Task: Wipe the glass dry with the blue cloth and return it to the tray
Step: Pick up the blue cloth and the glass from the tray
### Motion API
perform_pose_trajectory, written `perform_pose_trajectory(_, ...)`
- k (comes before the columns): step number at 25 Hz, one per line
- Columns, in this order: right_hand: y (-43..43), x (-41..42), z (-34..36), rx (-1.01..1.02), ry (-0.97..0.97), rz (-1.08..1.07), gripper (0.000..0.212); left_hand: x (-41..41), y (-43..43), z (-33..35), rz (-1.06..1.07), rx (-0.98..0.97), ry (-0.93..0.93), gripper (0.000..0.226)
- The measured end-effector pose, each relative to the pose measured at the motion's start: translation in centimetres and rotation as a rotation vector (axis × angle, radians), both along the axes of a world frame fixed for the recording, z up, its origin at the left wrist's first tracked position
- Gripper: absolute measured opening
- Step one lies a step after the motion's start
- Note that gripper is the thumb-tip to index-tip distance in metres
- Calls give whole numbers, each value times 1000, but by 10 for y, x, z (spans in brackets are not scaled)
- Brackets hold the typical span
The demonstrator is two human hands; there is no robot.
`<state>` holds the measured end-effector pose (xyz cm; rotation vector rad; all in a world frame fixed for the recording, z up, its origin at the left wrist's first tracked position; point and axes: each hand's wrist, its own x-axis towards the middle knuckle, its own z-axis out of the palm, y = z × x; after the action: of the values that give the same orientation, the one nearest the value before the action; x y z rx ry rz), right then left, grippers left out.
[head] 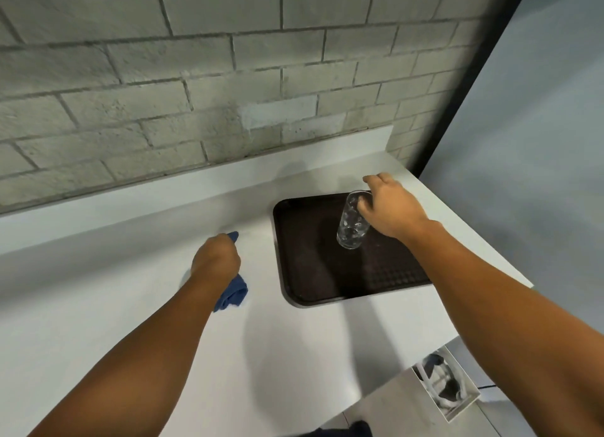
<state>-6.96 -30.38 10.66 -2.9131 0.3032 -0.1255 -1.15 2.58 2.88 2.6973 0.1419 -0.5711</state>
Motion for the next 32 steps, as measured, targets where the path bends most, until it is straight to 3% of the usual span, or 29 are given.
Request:
perform_pose_trajectory(1,2,1,-6,23,62,-11,68,1,-3,10,13,-57,9,61)
perform_pose_trajectory(5,11,12,-26,133,201,-77,99,-1,-18,23,29,-233,-126,22)
perform_pose_trajectory(9,10,25,-35,283,135,-199,93,5,-25,28,89,-413,-175,13)
perform_pose_trajectory(14,-3,16,-23,505,22,-225,100,-1,-51,42,276,-827,-175,37)
perform_pose_trajectory(18,-1,1,7,601,-59,-237,105,-15,-98,68,229,-1032,-315,19)
perform_pose_trajectory(20,4,-5,20,651,-99,-239,101,-33,-122,78,39,-1044,-426,19)
perform_pose_trajectory(24,8,-20,40,709,-174,-270,74,-65,-158,87,-335,-960,-527,60)
perform_pose_trajectory(27,6,-31,50,789,-228,-313,53,-70,-175,96,-553,-889,-544,69)
perform_pose_trajectory(30,11,-41,55,936,-301,-321,32,-70,-186,98,-569,-871,-735,62)
perform_pose_trajectory(32,13,-47,61,988,-340,-318,31,-69,-192,101,-533,-928,-823,59)
